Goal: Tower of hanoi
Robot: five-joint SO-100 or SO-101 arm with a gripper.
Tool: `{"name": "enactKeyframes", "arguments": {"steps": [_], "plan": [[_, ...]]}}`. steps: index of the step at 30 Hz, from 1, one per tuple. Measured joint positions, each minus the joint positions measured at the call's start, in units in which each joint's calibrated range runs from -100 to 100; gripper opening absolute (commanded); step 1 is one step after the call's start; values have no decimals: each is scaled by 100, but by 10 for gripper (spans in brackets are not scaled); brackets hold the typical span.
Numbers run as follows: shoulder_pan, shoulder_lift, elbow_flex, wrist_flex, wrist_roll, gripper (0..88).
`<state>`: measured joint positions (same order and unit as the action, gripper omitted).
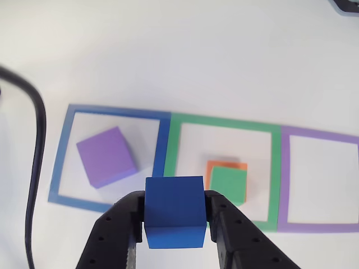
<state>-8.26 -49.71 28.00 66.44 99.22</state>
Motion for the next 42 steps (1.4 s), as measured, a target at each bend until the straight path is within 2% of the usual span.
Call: {"name": "enactKeyframes", "arguments": {"steps": [6, 9, 12, 17, 23, 35, 42], "plan": [[-330, -369, 34, 372, 0, 38], [-408, -437, 533, -24, 0, 37], [-466, -495, 1505, -1005, 0, 37], [-603, -210, 3355, -3530, 0, 37], [-933, 806, 4241, -5975, 0, 42], [-1166, 2997, 4568, -8833, 0, 45], [-1322, 4005, 4559, -9822, 0, 44]]}}
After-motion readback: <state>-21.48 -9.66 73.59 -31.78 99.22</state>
